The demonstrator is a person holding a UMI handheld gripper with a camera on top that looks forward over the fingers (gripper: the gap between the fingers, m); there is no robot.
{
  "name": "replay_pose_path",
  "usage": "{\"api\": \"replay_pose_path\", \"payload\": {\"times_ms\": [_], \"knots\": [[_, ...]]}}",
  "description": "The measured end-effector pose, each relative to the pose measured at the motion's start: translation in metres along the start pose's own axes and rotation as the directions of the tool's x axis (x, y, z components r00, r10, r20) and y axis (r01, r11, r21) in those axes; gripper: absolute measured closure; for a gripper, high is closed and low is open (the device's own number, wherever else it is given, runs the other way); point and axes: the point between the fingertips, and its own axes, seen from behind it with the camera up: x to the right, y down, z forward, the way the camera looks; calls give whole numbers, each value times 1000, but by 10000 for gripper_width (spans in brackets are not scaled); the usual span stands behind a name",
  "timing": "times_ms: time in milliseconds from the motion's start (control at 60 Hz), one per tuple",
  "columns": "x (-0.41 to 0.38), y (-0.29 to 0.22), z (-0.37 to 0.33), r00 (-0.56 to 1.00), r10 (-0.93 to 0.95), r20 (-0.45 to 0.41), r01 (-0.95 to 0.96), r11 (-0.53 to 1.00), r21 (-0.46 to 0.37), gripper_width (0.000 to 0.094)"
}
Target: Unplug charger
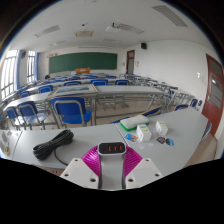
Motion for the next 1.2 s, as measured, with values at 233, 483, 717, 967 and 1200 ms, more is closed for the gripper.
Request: {"api": "replay_pose_path", "payload": {"times_ms": [233, 483, 717, 967, 1200], "knots": [[8, 83, 31, 995, -37, 96, 52, 985, -164, 543], [17, 67, 11, 981, -87, 176, 111, 985, -130, 68], [23, 34, -75, 981, -86, 175, 97, 994, -54, 82], [37, 37, -187, 981, -124, 150, 126, 992, -4, 78], [49, 55, -243, 983, -118, 139, 120, 993, -9, 81]]}}
